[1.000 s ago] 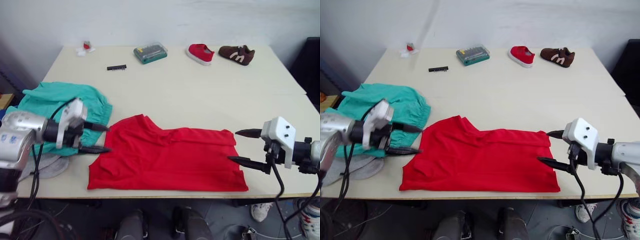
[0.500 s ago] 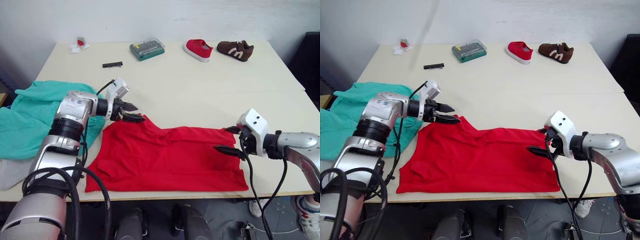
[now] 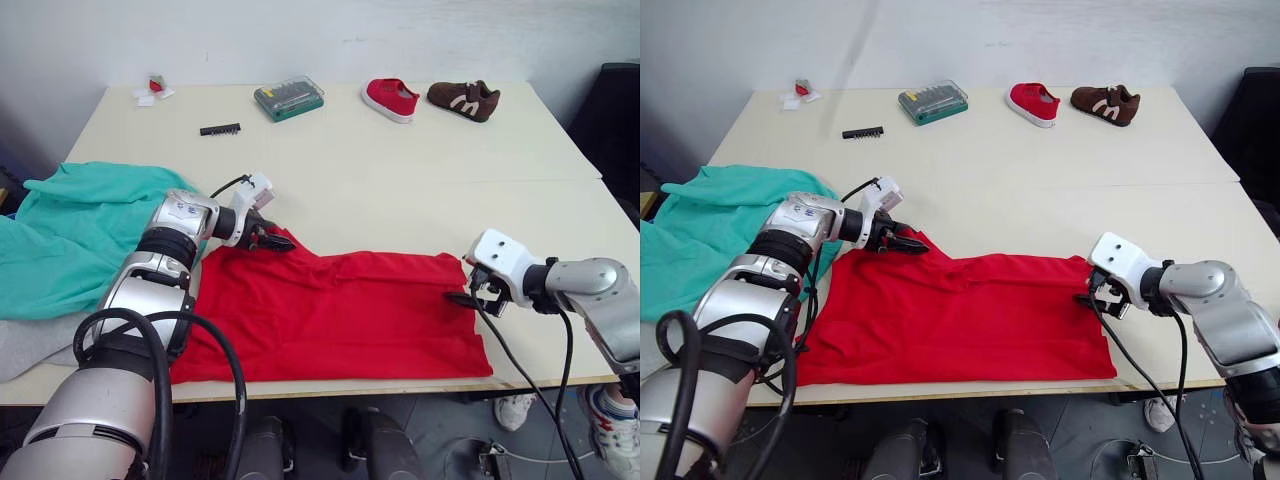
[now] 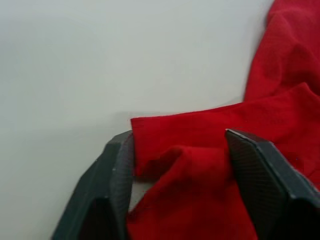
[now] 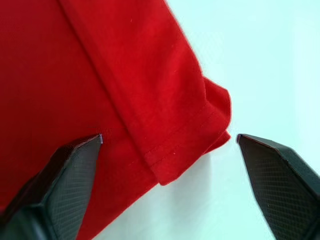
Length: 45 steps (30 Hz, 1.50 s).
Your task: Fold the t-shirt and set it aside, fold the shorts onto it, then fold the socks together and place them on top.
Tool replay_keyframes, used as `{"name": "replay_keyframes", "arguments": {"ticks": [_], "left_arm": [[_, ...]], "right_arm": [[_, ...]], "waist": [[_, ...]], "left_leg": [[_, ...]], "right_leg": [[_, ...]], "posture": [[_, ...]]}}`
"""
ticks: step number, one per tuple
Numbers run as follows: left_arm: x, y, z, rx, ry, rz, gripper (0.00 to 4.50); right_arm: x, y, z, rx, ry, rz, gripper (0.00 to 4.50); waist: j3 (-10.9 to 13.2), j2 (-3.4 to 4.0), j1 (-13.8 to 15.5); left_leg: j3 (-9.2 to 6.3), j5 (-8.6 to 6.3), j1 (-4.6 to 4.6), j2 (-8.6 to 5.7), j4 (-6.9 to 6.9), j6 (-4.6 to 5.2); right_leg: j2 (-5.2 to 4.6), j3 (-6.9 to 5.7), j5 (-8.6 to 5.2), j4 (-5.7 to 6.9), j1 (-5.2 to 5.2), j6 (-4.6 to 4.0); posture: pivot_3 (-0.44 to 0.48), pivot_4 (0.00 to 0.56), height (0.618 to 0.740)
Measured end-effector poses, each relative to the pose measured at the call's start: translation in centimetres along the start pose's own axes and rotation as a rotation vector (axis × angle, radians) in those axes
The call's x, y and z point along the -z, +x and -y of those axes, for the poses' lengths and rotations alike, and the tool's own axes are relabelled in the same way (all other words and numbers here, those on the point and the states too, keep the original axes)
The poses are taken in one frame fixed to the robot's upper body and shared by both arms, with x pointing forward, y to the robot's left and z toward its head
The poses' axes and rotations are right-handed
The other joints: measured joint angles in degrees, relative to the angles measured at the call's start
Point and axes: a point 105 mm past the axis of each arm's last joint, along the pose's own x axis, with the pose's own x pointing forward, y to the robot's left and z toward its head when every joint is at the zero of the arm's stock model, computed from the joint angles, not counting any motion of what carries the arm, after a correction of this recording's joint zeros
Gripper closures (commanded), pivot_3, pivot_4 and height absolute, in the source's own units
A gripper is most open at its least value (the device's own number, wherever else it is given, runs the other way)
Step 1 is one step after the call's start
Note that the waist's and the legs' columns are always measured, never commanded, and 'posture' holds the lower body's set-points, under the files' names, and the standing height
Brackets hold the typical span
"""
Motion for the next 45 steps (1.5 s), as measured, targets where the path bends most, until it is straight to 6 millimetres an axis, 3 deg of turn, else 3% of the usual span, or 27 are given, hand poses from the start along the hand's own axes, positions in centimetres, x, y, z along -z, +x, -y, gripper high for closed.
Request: {"name": "replay_keyframes", "arguments": {"ticks": [6, 9, 10, 16, 20, 23, 30, 35, 41, 43, 45], "left_arm": [[0.3, -0.6, -0.2, 0.003, -0.024, 0.012, 4.47], [0.2, -1.3, -0.3, 0.013, -0.023, 0.027, 4.50], [0.2, -1.6, -0.4, 0.014, -0.022, 0.033, 4.50], [-1.0, -3.5, -0.5, 0.031, 0.026, 0.101, 4.50], [-2.9, -4.2, 1.1, 0.151, 0.104, 0.223, 4.50], [-3.2, -4.8, 2.4, 0.229, 0.181, 0.261, 4.50], [0.7, -6.9, 3.7, 0.237, 0.316, 0.171, 4.50], [5.2, -7.1, 4.8, 0.245, 0.412, 0.043, 4.50], [6.3, -7.2, 5.5, 0.259, 0.496, 0.001, 4.50], [6.3, -7.2, 5.5, 0.260, 0.494, 0.000, 4.03], [6.4, -7.2, 5.3, 0.256, 0.483, -0.001, 3.58]], "right_arm": [[-0.1, 0.6, 0.0, 0.005, -0.022, 0.011, 3.38], [0.0, 0.9, -0.1, 0.002, -0.016, 0.015, 4.36], [0.1, 0.9, -0.1, 0.004, -0.014, 0.012, 4.44], [0.2, 0.8, 0.1, 0.007, -0.010, 0.006, 4.44], [0.3, 0.7, 0.0, 0.006, -0.008, 0.006, 4.44], [0.4, 0.6, 0.0, 0.005, -0.010, 0.008, 4.44], [0.5, 0.3, -0.1, 0.003, -0.016, 0.013, 4.44], [0.6, 0.3, -0.1, 0.000, -0.038, 0.008, 4.44], [0.7, 0.3, -0.2, -0.020, -0.038, 0.006, 4.44], [0.8, 0.3, -0.2, -0.028, -0.033, 0.005, 4.50], [0.7, 0.4, -0.2, -0.030, -0.032, 0.007, 3.89]], "waist": [[0.0, -0.04, 0.0], [0.0, -0.03, 0.0], [0.0, -0.03, 0.0], [0.0, -0.03, 0.0], [0.0, -0.03, 0.0], [0.0, -0.03, 0.0], [0.0, -0.03, -1.2], [0.0, -0.02, -1.3], [0.0, -0.02, -1.1], [0.0, -0.02, -1.1], [0.0, -0.02, -1.2]], "left_leg": [[0.00, 0.00, 0.00, 0.00, 0.02, 0.00], [0.00, 0.00, 0.00, 0.00, 0.03, 0.00], [0.00, 0.00, 0.00, 0.00, 0.03, -0.01], [0.00, 0.00, 0.00, -0.01, 0.03, -0.01], [0.01, 0.00, 0.00, -0.01, 0.04, -0.01], [0.02, 0.01, 0.02, -0.01, 0.04, -0.01], [0.02, 0.06, 0.08, 0.00, 0.05, -0.08], [0.04, 0.06, 0.16, 0.02, 0.05, -0.09], [0.01, 0.05, 0.13, -0.03, 0.05, -0.04], [0.01, 0.05, 0.13, -0.02, 0.05, -0.04], [0.01, 0.05, 0.13, -0.02, 0.05, -0.04]], "right_leg": [[-0.01, 0.01, 0.00, 0.05, 0.00, 0.00], [0.00, 0.01, 0.00, 0.07, 0.00, 0.00], [0.00, 0.01, 0.00, 0.07, 0.00, 0.00], [-0.02, 0.01, 0.00, 0.08, 0.00, 0.00], [-0.02, 0.01, 0.00, 0.09, 0.00, 0.00], [-0.02, 0.04, 0.00, 0.12, 0.00, 0.00], [-0.02, 0.11, -0.01, 0.27, 0.00, -0.02], [-0.05, 0.18, -0.04, 0.33, 0.00, -0.07], [-0.13, 0.15, -0.04, 0.32, 0.00, -0.07], [-0.11, 0.14, -0.04, 0.33, 0.00, -0.07], [-0.10, 0.13, -0.04, 0.34, 0.00, -0.07]], "posture": [[0.000, 0.150, 0.740], [0.000, 0.150, 0.740], [0.000, 0.150, 0.740], [0.000, 0.150, 0.740], [0.000, 0.150, 0.740], [0.000, 0.150, 0.740], [0.000, 0.150, 0.740], [0.000, 0.150, 0.740], [0.000, 0.150, 0.740], [0.000, 0.150, 0.740], [0.000, 0.150, 0.740]]}}
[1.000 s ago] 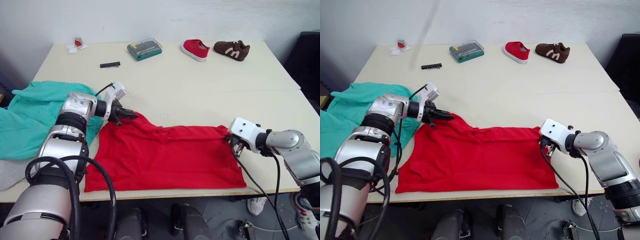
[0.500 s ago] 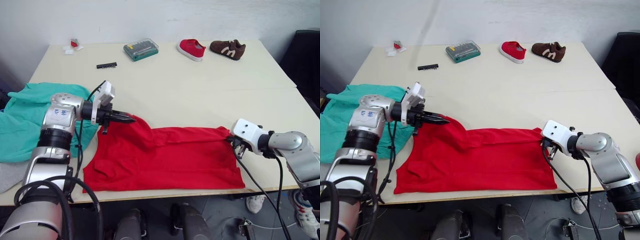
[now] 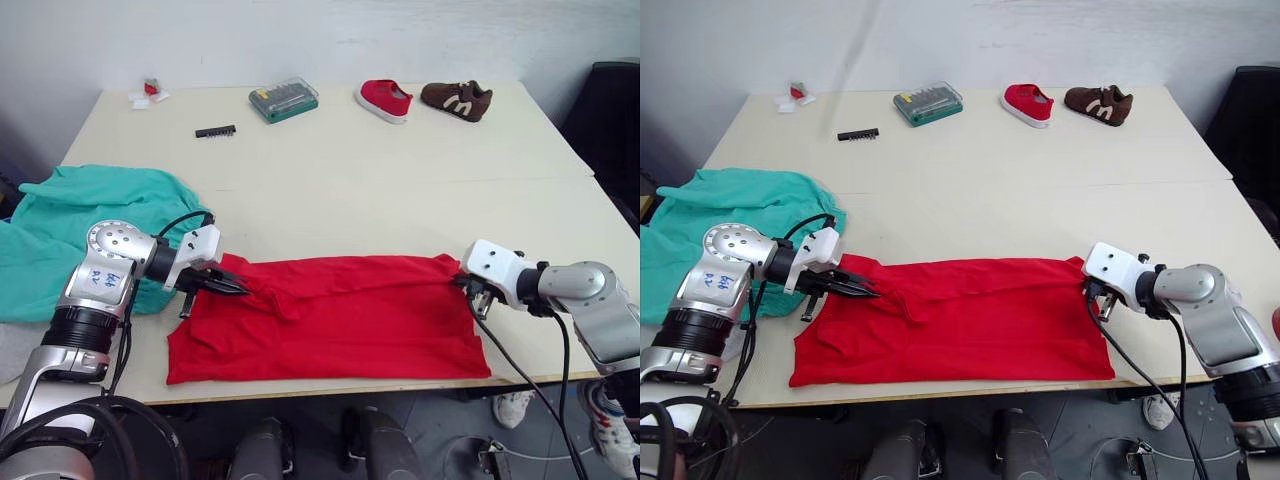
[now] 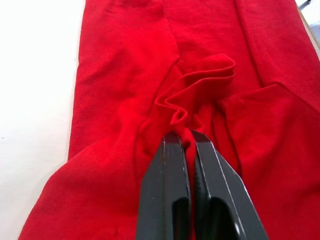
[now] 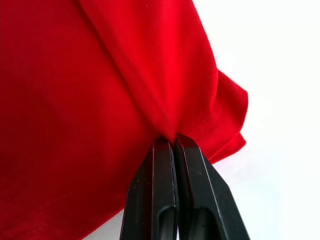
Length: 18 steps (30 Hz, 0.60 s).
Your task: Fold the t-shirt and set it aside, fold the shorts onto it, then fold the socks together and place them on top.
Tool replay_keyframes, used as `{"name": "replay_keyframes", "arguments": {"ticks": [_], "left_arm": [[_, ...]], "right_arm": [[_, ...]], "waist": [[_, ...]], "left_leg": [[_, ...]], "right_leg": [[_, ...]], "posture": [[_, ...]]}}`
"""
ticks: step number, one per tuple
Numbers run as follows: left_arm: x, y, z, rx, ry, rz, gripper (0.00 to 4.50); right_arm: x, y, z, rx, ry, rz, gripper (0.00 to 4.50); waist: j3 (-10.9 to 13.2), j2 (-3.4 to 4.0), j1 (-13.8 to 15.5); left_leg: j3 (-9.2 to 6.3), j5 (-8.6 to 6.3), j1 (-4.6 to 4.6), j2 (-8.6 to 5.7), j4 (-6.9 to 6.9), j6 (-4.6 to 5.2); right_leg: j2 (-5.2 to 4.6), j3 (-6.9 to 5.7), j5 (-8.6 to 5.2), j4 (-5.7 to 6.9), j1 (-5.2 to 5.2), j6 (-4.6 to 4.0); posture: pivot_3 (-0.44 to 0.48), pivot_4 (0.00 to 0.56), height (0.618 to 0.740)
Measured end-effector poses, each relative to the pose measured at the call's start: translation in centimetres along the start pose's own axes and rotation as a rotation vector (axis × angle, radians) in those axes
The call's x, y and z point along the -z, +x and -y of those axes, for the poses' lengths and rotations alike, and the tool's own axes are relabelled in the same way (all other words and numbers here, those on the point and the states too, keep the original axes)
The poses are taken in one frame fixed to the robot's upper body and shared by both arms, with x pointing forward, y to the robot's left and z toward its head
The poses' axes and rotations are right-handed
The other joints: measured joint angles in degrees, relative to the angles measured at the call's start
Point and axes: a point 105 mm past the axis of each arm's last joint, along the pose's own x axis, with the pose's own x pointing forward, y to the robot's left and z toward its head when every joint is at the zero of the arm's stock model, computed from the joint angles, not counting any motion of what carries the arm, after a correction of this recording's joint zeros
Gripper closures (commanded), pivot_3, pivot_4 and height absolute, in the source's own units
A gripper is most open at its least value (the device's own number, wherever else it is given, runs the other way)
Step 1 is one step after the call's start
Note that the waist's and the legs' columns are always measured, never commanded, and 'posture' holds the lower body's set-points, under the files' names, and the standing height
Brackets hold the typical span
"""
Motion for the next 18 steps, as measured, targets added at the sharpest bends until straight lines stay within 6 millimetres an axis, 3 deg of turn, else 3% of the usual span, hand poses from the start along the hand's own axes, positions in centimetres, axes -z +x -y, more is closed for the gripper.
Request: {"name": "replay_keyframes", "arguments": {"ticks": [6, 10, 15, 18], "left_arm": [[0.6, -0.9, -0.1, -0.018, -0.074, -0.011, 1.79], [0.1, -3.5, 0.3, -0.050, -0.195, -0.005, 0.62], [-2.8, -4.4, -0.5, -0.053, -0.344, 0.160, 0.62], [-6.4, -4.2, -2.4, -0.073, -0.355, 0.316, 1.25]], "right_arm": [[-0.4, -0.1, 0.1, -0.004, -0.001, 0.012, 1.95], [-0.8, -1.0, -0.3, -0.040, 0.086, 0.056, 1.90], [-2.8, -2.3, 0.2, -0.014, 0.216, 0.150, 1.90], [-4.6, -1.6, -0.4, -0.025, 0.302, 0.231, 2.55]], "waist": [[0.0, 0.00, -0.1], [0.0, 0.00, -0.1], [0.0, -0.02, 0.4], [0.0, -0.05, 1.0]], "left_leg": [[0.00, 0.00, 0.00, 0.04, 0.00, -0.01], [-0.02, -0.01, 0.00, 0.06, -0.03, -0.03], [-0.13, 0.00, -0.03, -0.01, 0.02, 0.00], [-0.13, 0.01, -0.04, -0.03, 0.05, 0.01]], "right_leg": [[0.04, -0.01, 0.00, 0.00, 0.00, 0.00], [0.05, 0.00, -0.03, 0.00, -0.02, -0.04], [0.04, -0.02, -0.02, 0.02, 0.01, -0.03], [0.03, 0.02, -0.01, 0.04, 0.02, -0.02]], "posture": [[0.000, 0.150, 0.740], [0.000, 0.150, 0.740], [0.000, 0.150, 0.740], [0.000, 0.150, 0.740]]}}
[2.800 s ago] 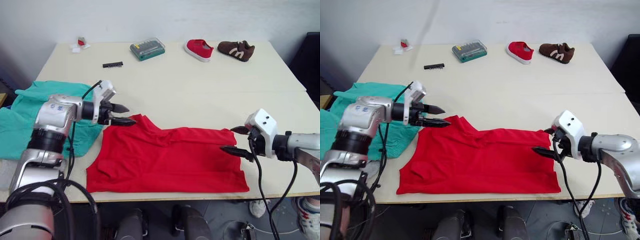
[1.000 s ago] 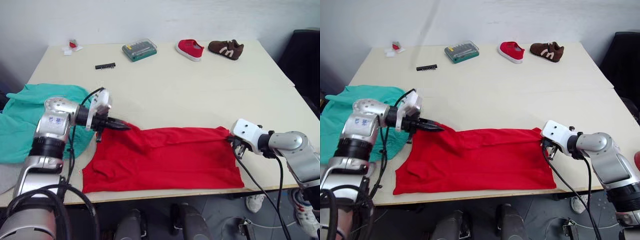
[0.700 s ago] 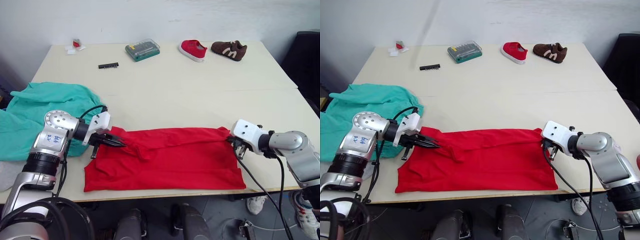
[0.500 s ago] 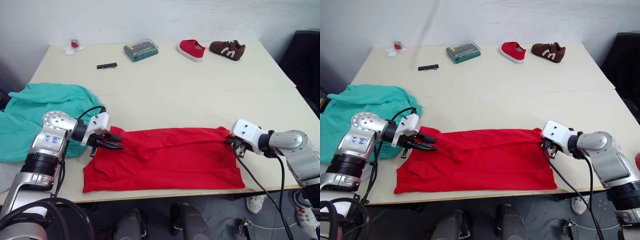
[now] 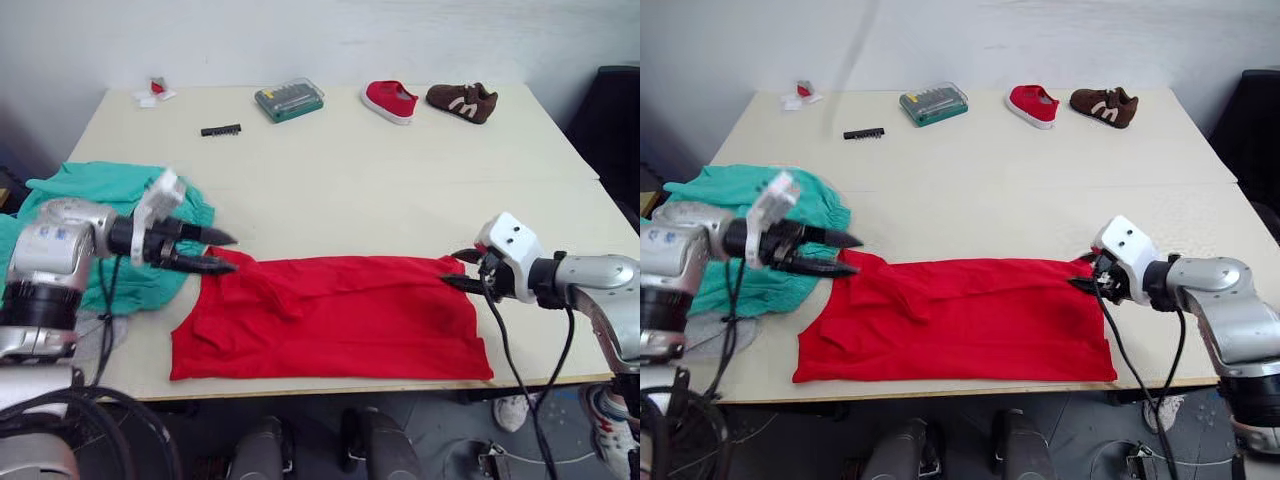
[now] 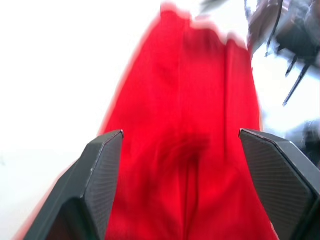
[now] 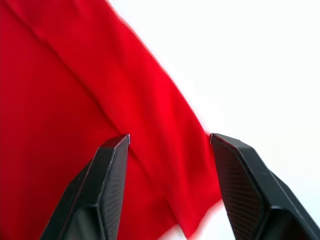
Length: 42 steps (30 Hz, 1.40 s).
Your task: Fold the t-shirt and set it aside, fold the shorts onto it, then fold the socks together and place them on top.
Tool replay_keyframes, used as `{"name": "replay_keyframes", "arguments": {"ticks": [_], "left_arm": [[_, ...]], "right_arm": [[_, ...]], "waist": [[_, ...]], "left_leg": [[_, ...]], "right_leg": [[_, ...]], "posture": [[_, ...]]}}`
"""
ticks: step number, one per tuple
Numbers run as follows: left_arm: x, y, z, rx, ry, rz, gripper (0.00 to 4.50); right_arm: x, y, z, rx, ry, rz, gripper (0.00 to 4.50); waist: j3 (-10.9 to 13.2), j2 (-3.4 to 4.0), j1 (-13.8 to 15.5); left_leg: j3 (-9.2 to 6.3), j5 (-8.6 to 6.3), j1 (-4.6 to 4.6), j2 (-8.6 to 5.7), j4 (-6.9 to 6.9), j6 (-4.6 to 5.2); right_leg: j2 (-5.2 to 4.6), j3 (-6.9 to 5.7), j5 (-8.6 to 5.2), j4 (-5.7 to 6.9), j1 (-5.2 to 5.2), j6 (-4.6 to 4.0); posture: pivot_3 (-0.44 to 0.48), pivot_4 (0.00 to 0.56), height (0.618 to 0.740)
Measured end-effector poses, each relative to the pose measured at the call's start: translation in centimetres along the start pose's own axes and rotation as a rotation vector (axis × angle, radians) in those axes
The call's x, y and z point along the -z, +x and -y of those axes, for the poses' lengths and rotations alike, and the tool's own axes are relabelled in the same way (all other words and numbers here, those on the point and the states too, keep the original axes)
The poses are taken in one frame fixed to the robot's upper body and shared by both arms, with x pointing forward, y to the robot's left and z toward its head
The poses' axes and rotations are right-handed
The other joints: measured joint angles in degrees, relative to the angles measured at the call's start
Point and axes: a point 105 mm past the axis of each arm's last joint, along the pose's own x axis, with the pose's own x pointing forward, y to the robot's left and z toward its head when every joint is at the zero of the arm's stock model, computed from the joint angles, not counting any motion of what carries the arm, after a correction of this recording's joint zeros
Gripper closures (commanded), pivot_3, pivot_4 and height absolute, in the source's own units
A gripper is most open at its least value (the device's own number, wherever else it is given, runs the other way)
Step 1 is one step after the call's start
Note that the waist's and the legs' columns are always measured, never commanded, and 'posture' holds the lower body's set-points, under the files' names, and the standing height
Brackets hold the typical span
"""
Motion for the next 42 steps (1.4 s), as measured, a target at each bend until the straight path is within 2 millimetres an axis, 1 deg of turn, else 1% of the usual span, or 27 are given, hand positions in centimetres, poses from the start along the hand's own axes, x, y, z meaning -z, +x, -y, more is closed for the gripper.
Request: {"name": "replay_keyframes", "arguments": {"ticks": [1, 2, 3, 5, 6, 7, 9, 11, 14, 17, 19, 24, 26, 28, 31, 33, 35, 37, 39, 40, 42], "left_arm": [[-0.5, 0.4, -0.2, -0.007, 0.005, 0.019, 1.57], [-0.6, 0.8, -0.5, -0.019, 0.014, 0.023, 1.89], [-0.2, 1.9, -0.8, -0.027, 0.026, 0.003, 2.16], [1.2, 4.5, -1.0, -0.006, 0.031, -0.059, 2.84], [1.9, 5.4, -1.0, 0.007, 0.027, -0.086, 3.17], [2.7, 6.1, -1.1, 0.005, 0.027, -0.122, 3.55], [4.0, 6.6, -1.3, -0.013, 0.037, -0.200, 4.16], [5.0, 7.3, -1.6, -0.025, 0.072, -0.274, 4.16], [6.8, 7.3, -3.1, -0.116, 0.107, -0.361, 4.16], [7.1, 6.5, -3.6, -0.148, 0.161, -0.387, 4.16], [7.6, 5.0, -3.7, -0.166, 0.171, -0.403, 4.16], [8.8, 0.5, -3.5, -0.246, 0.134, -0.440, 4.16], [9.2, -1.0, -3.4, -0.278, 0.113, -0.453, 4.16], [9.3, -1.6, -3.1, -0.283, 0.082, -0.432, 4.16], [9.0, -1.5, -2.8, -0.270, 0.025, -0.377, 4.16], [8.2, -1.1, -2.5, -0.252, 0.015, -0.333, 4.16], [7.0, -0.4, -1.9, -0.215, 0.004, -0.276, 4.16], [6.2, 0.2, -1.4, -0.185, 0.021, -0.260, 4.16], [5.9, 0.8, -1.1, -0.164, 0.052, -0.275, 4.16], [6.3, 1.3, -1.1, -0.153, 0.053, -0.286, 4.16], [7.5, 2.1, -0.9, -0.127, 0.039, -0.308, 4.16]], "right_arm": [[-0.3, 0.4, -0.3, -0.008, 0.017, 0.019, 2.89], [-0.7, 0.8, -0.6, -0.005, 0.039, 0.036, 3.25], [-1.1, 1.4, -0.7, 0.006, 0.065, 0.059, 3.54], [-1.7, 2.7, -1.4, 0.005, 0.093, 0.086, 4.30], [-1.7, 3.2, -1.7, 0.002, 0.095, 0.087, 4.50], [-1.7, 3.7, -1.9, 0.012, 0.097, 0.081, 4.50], [-1.4, 4.7, -1.9, 0.055, 0.107, 0.060, 4.50], [-0.9, 5.6, -1.9, 0.092, 0.118, 0.032, 4.50], [0.1, 6.0, -1.3, 0.168, 0.133, -0.011, 4.50], [1.7, 5.6, -0.3, 0.261, 0.155, -0.061, 4.50], [2.3, 5.0, 0.2, 0.309, 0.165, -0.061, 4.50], [4.5, 2.3, 2.2, 0.432, 0.170, -0.097, 4.50], [4.5, 1.9, 2.5, 0.444, 0.198, -0.075, 4.50], [3.8, 1.6, 2.5, 0.435, 0.219, -0.030, 4.50], [1.4, 1.8, 1.5, 0.358, 0.182, 0.057, 4.50], [0.1, 1.9, 0.7, 0.304, 0.160, 0.100, 4.50], [-0.9, 2.5, -0.5, 0.220, 0.144, 0.126, 4.50], [-1.3, 3.2, -2.0, 0.136, 0.131, 0.132, 4.50], [-1.2, 4.2, -3.3, 0.071, 0.119, 0.115, 4.50], [-1.0, 4.8, -4.1, 0.039, 0.117, 0.104, 4.50], [-0.7, 5.7, -4.8, 0.007, 0.130, 0.091, 4.50]], "waist": [[0.0, 0.00, 0.1], [0.0, 0.02, 0.2], [0.0, 0.01, 0.1], [0.0, 0.01, 0.2], [0.0, 0.01, 0.2], [0.0, 0.01, 0.1], [0.0, 0.01, -0.2], [0.0, 0.01, -0.2], [0.0, 0.01, -0.2], [0.0, 0.01, -0.3], [0.0, 0.01, -0.7], [-0.1, 0.01, -1.2], [-0.1, 0.02, -1.2], [-0.1, 0.04, -1.1], [0.0, 0.04, -1.1], [0.0, 0.04, -1.0], [0.0, 0.03, -0.9], [0.0, 0.03, -1.0], [0.0, 0.03, -1.0], [0.0, 0.04, -1.0], [0.0, 0.04, -1.2]], "left_leg": [[0.02, 0.00, 0.01, -0.01, 0.00, 0.00], [0.03, 0.00, 0.04, 0.01, 0.00, 0.00], [0.07, 0.01, 0.05, 0.01, -0.01, -0.02], [0.08, 0.03, 0.03, 0.02, -0.01, -0.06], [0.09, 0.04, 0.01, 0.01, -0.01, -0.06], [0.11, 0.03, 0.01, 0.03, -0.01, -0.06], [0.12, 0.04, 0.01, 0.03, -0.01, -0.06], [0.12, 0.04, 0.02, 0.04, -0.01, -0.07], [0.12, 0.04, 0.01, 0.03, -0.01, -0.07], [0.10, 0.03, 0.01, 0.04, -0.03, -0.06], [0.10, 0.02, 0.07, 0.06, -0.06, -0.08], [0.11, 0.02, 0.17, 0.08, -0.08, -0.08], [0.11, 0.02, 0.18, 0.08, -0.11, -0.09], [0.10, 0.02, 0.16, 0.08, -0.12, -0.09], [0.08, 0.02, 0.09, 0.07, -0.11, -0.08], [0.07, 0.01, 0.07, 0.05, -0.11, -0.07], [0.06, 0.00, 0.04, 0.05, -0.11, -0.06], [0.06, 0.00, 0.03, 0.04, -0.11, -0.06], [0.06, 0.00, 0.04, 0.05, -0.11, -0.06], [0.07, 0.00, 0.07, 0.05, -0.12, -0.06], [0.10, 0.01, 0.07, 0.06, -0.12, -0.07]], "right_leg": [[0.00, 0.01, 0.00, 0.02, 0.00, 0.00], [0.00, 0.01, 0.00, 0.03, 0.00, 0.00], [0.01, 0.02, 0.00, 0.04, 0.00, 0.00], [0.04, 0.01, 0.00, 0.06, -0.02, 0.00], [0.05, 0.01, 0.00, 0.06, -0.04, 0.00], [0.06, 0.02, 0.00, 0.05, -0.05, 0.00], [0.06, 0.03, -0.01, 0.05, -0.07, -0.01], [0.05, 0.03, -0.02, 0.06, -0.08, -0.03], [0.02, 0.04, -0.02, 0.05, -0.08, -0.03], [0.00, 0.03, -0.02, 0.04, -0.07, -0.04], [0.00, 0.03, -0.03, 0.04, -0.05, -0.05], [0.01, 0.04, -0.04, 0.06, -0.01, -0.07], [0.01, 0.06, -0.04, 0.08, -0.01, -0.07], [0.01, 0.06, -0.04, 0.09, -0.03, -0.07], [0.02, 0.06, -0.04, 0.07, -0.04, -0.07], [0.01, 0.05, -0.04, 0.05, -0.04, -0.07], [0.01, 0.03, -0.04, 0.02, -0.04, -0.07], [0.02, 0.04, -0.04, 0.01, -0.04, -0.07], [0.02, 0.03, -0.04, 0.01, -0.04, -0.07], [0.03, 0.04, -0.04, 0.02, -0.04, -0.07], [0.05, 0.04, -0.04, 0.03, -0.05, -0.07]], "posture": [[0.000, 0.150, 0.740], [0.000, 0.150, 0.740], [0.000, 0.150, 0.740], [0.000, 0.150, 0.740], [0.000, 0.150, 0.740], [0.000, 0.150, 0.740], [0.000, 0.150, 0.740], [0.000, 0.150, 0.740], [0.000, 0.150, 0.740], [0.000, 0.150, 0.740], [0.000, 0.150, 0.740], [0.000, 0.150, 0.740], [0.000, 0.150, 0.740], [0.000, 0.150, 0.740], [0.000, 0.150, 0.740], [0.000, 0.150, 0.740], [0.000, 0.150, 0.740], [0.000, 0.150, 0.740], [0.000, 0.150, 0.740], [0.000, 0.150, 0.740], [0.000, 0.150, 0.740]]}}
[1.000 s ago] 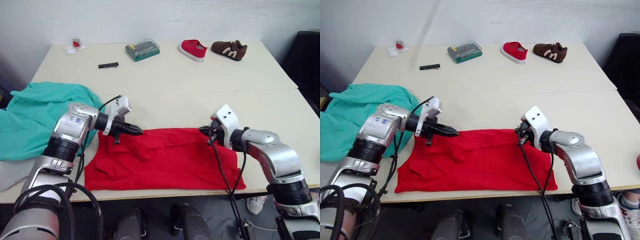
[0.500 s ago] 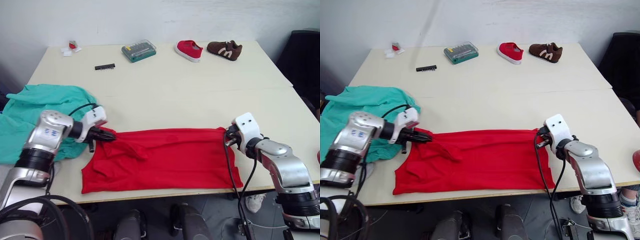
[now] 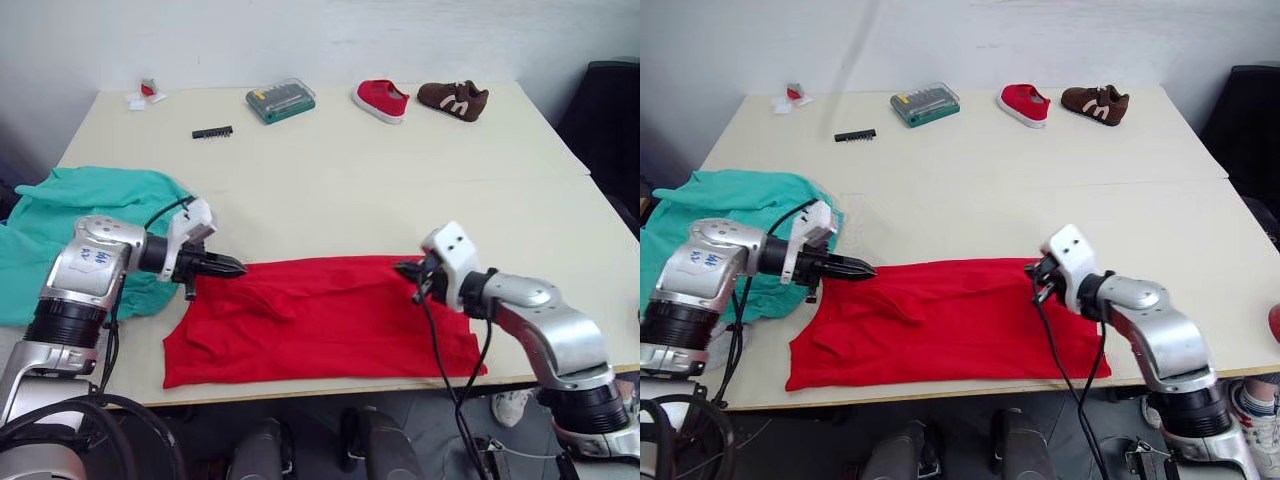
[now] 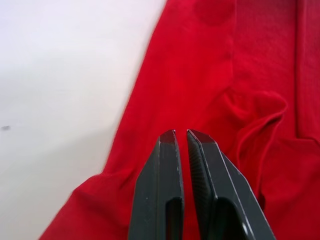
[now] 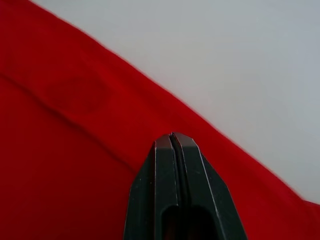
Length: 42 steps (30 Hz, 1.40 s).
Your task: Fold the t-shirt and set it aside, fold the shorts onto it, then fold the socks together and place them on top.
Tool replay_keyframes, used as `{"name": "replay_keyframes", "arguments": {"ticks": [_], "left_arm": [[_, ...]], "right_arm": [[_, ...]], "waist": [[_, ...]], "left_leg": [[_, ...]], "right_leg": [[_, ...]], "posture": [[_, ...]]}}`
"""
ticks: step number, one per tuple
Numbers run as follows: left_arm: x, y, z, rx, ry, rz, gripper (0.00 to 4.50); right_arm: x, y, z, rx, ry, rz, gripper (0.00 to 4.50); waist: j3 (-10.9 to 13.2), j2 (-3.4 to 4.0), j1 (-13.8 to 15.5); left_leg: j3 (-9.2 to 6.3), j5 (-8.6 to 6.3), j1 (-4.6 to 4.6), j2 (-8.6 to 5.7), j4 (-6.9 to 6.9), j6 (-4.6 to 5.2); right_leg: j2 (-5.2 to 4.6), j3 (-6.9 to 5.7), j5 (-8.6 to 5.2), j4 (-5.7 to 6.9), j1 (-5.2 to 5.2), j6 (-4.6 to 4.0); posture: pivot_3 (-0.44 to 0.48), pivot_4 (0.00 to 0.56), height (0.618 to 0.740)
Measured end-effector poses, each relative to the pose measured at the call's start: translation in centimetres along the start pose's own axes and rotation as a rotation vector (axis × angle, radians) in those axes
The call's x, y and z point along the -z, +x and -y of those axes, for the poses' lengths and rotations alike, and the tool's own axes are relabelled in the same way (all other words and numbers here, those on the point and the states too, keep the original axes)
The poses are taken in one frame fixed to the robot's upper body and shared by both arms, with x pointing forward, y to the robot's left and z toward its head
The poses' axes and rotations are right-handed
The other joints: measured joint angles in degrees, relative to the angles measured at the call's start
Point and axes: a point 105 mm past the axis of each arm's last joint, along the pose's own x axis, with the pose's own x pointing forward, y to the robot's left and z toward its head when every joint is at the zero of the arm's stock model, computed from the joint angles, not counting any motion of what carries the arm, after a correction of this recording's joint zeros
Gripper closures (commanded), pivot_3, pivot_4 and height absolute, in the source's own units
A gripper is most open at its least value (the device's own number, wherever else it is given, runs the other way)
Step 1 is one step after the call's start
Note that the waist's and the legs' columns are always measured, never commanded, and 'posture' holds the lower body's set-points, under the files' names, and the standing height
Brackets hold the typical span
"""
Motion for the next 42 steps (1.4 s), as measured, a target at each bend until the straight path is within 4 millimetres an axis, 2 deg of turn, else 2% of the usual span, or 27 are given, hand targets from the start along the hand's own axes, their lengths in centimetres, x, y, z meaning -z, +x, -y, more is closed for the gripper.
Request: {"name": "replay_keyframes", "arguments": {"ticks": [3, 6, 9, 10, 13, 18, 21, 23, 26, 27, 30, 35, 39, 42], "left_arm": [[2.3, 1.0, 0.9, 0.055, -0.010, -0.059, 4.16], [3.2, -0.5, 1.8, 0.085, 0.020, -0.128, 4.16], [4.8, -2.4, 3.9, 0.188, -0.006, -0.201, 4.16], [4.9, -2.6, 4.0, 0.196, -0.017, -0.200, 4.16], [3.8, -2.8, 3.0, 0.149, -0.010, -0.155, 4.16], [-1.3, -1.4, -1.0, -0.038, 0.003, 0.054, 4.16], [-3.4, 0.1, -1.1, -0.037, -0.008, 0.121, 4.16], [-3.2, 1.1, -1.0, -0.024, -0.011, 0.104, 4.16], [-0.9, 2.3, -1.4, -0.040, 0.006, -0.022, 4.16], [0.1, 2.4, -1.8, -0.060, 0.003, -0.051, 4.16], [0.4, 1.7, -3.3, -0.142, 0.082, -0.083, 4.16], [1.8, -1.3, -5.5, -0.264, 0.084, -0.088, 4.16], [1.9, -2.5, -4.6, -0.218, 0.006, 0.028, 4.16], [-0.7, -2.9, -2.8, -0.119, 0.001, 0.192, 4.16]], "right_arm": [[1.5, 0.9, 0.7, 0.029, 0.015, -0.055, 4.50], [1.3, 1.1, 1.4, 0.061, -0.003, -0.055, 4.50], [1.5, 0.9, 1.7, 0.073, 0.003, -0.057, 4.50], [1.6, 0.8, 1.8, 0.080, 0.006, -0.058, 4.50], [1.8, 0.5, 2.0, 0.100, 0.012, -0.058, 4.50], [1.1, 0.5, 1.8, 0.110, 0.019, -0.021, 4.50], [-0.3, 1.1, 1.5, 0.101, 0.001, 0.019, 4.50], [-1.0, 1.6, 1.4, 0.096, -0.014, 0.030, 4.50], [0.7, 1.9, 2.0, 0.127, -0.003, -0.036, 4.50], [1.0, 1.8, 2.3, 0.145, -0.002, -0.045, 4.50], [1.7, 0.8, 3.7, 0.212, -0.032, -0.077, 4.50], [3.8, -3.0, 6.0, 0.335, -0.006, -0.132, 4.50], [4.0, -4.9, 6.7, 0.365, 0.041, -0.122, 4.50], [1.7, -5.1, 5.8, 0.294, 0.011, -0.042, 4.50]], "waist": [[0.0, 0.00, 0.0], [0.0, 0.00, -0.2], [0.0, 0.01, -0.3], [0.0, 0.01, -0.2], [0.0, 0.00, 0.7], [0.0, 0.00, 1.5], [0.0, 0.00, 1.2], [0.0, 0.00, 0.4], [0.0, 0.00, 0.0], [0.0, 0.00, 0.0], [0.0, -0.06, 0.1], [-0.1, -0.08, 0.2], [0.0, -0.06, -0.2], [0.0, -0.05, 0.0]], "left_leg": [[0.01, 0.00, -0.02, 0.02, 0.00, -0.01], [0.01, -0.03, 0.02, 0.03, -0.04, -0.05], [0.01, -0.06, 0.04, 0.07, -0.10, -0.11], [-0.01, -0.05, 0.04, 0.08, -0.09, -0.12], [-0.17, -0.05, -0.02, -0.01, -0.06, -0.07], [-0.14, -0.04, -0.10, -0.05, 0.00, 0.06], [-0.02, -0.03, -0.09, -0.02, 0.01, 0.03], [-0.02, -0.01, -0.08, 0.01, -0.02, 0.01], [0.03, 0.00, -0.04, 0.02, -0.05, -0.04], [0.03, 0.01, -0.04, 0.02, -0.05, -0.05], [0.00, 0.00, 0.08, 0.02, -0.03, -0.05], [-0.04, -0.05, 0.13, 0.01, -0.05, -0.01], [-0.01, -0.05, 0.04, 0.07, -0.08, -0.06], [-0.04, -0.03, -0.03, 0.08, -0.06, -0.09]], "right_leg": [[0.00, -0.01, -0.01, -0.01, -0.03, -0.02], [-0.01, 0.01, -0.03, -0.02, -0.04, -0.05], [0.00, -0.01, -0.10, -0.03, -0.05, -0.17], [0.00, -0.03, -0.12, -0.02, -0.05, -0.20], [-0.06, -0.07, -0.11, -0.02, -0.03, -0.19], [-0.08, -0.06, 0.01, -0.02, -0.02, -0.04], [-0.02, -0.05, 0.00, -0.02, -0.03, -0.02], [0.01, -0.06, -0.01, -0.03, -0.03, -0.01], [0.05, -0.06, -0.03, -0.03, -0.04, -0.03], [0.04, -0.05, -0.03, -0.03, -0.06, -0.03], [-0.03, -0.04, -0.03, -0.02, 0.03, -0.04], [-0.11, -0.04, -0.03, 0.01, 0.07, -0.05], [-0.03, -0.05, -0.04, 0.01, -0.02, -0.08], [0.00, -0.07, -0.05, 0.01, -0.08, -0.09]], "posture": [[0.000, 0.150, 0.740], [0.000, 0.150, 0.740], [0.000, 0.150, 0.740], [0.000, 0.150, 0.740], [0.000, 0.150, 0.740], [0.000, 0.150, 0.740], [0.000, 0.150, 0.740], [0.000, 0.150, 0.740], [0.000, 0.150, 0.740], [0.000, 0.150, 0.740], [0.000, 0.150, 0.740], [0.000, 0.150, 0.740], [0.000, 0.150, 0.740], [0.000, 0.150, 0.740]]}}
